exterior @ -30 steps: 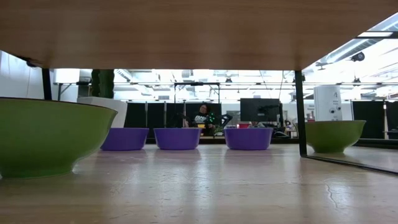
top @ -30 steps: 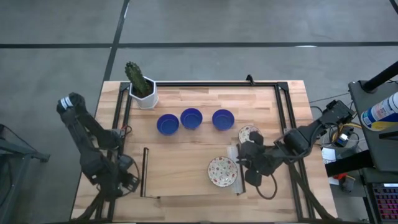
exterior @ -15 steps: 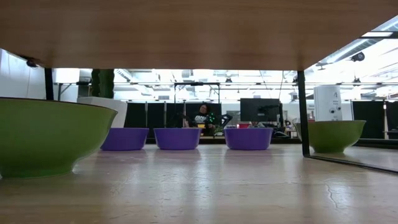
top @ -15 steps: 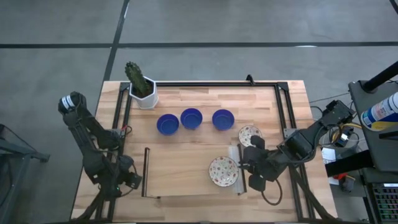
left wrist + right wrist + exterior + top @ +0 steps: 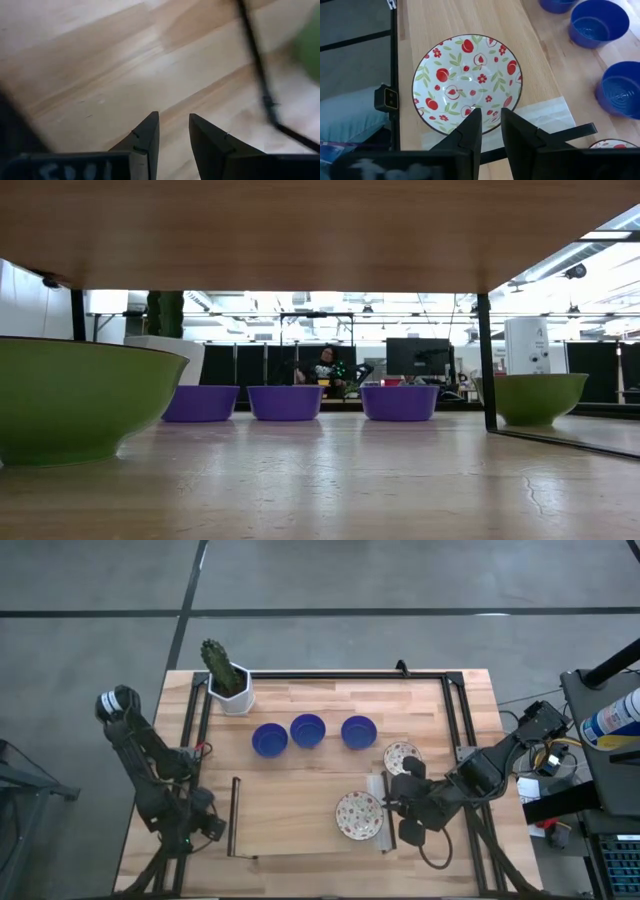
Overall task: Pick & Place Mini bowls
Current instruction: Stack the bottom green bowl on the green bowl on the shelf
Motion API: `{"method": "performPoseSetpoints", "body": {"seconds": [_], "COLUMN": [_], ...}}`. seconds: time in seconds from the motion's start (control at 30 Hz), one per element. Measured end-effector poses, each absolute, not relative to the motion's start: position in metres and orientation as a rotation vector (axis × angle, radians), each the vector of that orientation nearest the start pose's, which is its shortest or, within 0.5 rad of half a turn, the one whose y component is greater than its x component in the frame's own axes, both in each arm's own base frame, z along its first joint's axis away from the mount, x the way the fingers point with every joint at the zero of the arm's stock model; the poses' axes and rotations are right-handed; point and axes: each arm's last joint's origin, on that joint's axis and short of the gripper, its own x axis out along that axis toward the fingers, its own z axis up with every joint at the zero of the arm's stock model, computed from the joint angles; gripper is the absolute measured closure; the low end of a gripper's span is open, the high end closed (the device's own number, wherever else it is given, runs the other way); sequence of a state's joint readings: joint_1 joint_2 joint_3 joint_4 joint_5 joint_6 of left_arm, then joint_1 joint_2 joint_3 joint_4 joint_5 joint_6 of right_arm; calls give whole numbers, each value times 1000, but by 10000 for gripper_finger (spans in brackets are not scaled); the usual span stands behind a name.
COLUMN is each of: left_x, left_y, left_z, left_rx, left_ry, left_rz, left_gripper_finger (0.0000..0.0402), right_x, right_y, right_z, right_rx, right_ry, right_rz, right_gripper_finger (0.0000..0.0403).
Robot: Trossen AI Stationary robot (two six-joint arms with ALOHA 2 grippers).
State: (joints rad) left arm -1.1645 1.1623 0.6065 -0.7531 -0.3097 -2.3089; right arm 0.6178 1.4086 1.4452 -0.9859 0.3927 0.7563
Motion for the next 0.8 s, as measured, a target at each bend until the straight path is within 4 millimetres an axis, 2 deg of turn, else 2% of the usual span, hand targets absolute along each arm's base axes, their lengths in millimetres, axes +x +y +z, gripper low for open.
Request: {"method": "performPoseSetpoints", "body": {"seconds": [0.8], "left_x": [80], "left_y": [-156], "left_z": [140], "left_rx": [-1221], "left_ry": [732], "left_rz": [403], "left_gripper_finger": [303], "right_x": [231], "right_y": [150], "right_z": [356], "right_rx": [254], "right_ry": [839], "right_rz": [-116], "right_gripper_finger": [342]}}
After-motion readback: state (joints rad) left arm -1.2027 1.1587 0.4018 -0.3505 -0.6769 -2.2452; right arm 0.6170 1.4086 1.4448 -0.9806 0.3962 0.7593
